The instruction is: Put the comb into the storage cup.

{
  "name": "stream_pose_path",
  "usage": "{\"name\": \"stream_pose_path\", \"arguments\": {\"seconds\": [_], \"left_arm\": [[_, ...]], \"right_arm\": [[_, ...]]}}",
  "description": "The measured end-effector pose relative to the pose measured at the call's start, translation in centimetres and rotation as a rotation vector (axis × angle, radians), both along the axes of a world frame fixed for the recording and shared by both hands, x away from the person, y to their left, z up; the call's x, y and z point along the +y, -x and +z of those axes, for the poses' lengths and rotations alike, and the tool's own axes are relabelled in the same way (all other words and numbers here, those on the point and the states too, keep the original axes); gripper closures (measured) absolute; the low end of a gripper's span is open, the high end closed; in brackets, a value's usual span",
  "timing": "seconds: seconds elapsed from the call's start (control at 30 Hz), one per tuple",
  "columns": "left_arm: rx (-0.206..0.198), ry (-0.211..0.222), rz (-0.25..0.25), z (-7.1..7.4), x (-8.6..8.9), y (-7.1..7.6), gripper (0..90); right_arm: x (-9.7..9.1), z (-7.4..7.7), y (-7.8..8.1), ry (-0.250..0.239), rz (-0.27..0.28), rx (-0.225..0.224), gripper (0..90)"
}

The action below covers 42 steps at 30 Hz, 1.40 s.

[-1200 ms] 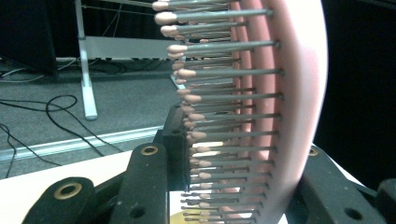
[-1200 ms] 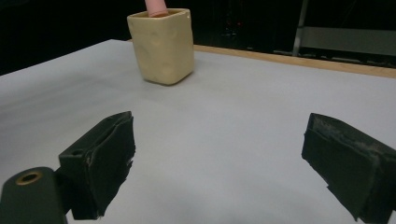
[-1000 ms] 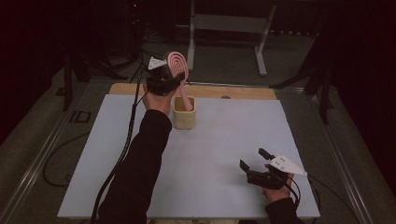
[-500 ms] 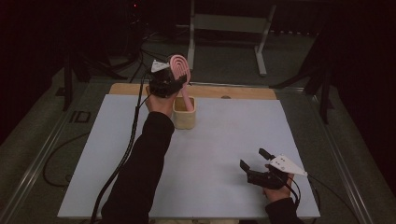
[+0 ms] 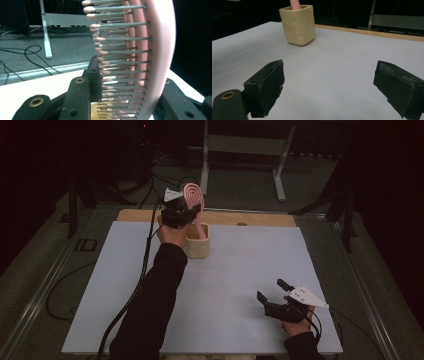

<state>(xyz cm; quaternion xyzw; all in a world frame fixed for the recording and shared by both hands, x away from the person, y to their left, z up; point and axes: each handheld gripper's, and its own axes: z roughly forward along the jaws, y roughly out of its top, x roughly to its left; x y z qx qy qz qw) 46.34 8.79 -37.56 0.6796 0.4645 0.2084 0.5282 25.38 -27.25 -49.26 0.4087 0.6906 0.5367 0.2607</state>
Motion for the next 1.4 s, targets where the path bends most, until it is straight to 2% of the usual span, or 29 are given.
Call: {"name": "stream_pose_path", "arguments": {"seconds": [0.13, 0.37, 1.1, 1.4], "left_arm": [[-0.003, 0.003, 0.003, -0.4, -0.1, 0.2, 64.6], [0.022, 0.019, 0.012, -1.4, 0.3, 0.2, 64.6], [0.034, 0.004, 0.014, -2.2, -0.1, 0.3, 64.4], [0.056, 0.0, 0.0, -2.7, -0.1, 0.2, 64.1]], "right_arm": [[0.0, 0.0, 0.0, -0.001, 0.0, 0.0, 9.3], [0.0, 0.0, 0.0, -0.001, 0.001, 0.0, 9.3], [0.1, 0.0, 0.0, 0.0, 0.001, 0.004, 9.3], [0.1, -0.1, 0.0, 0.0, 0.004, 0.005, 9.3]]}}
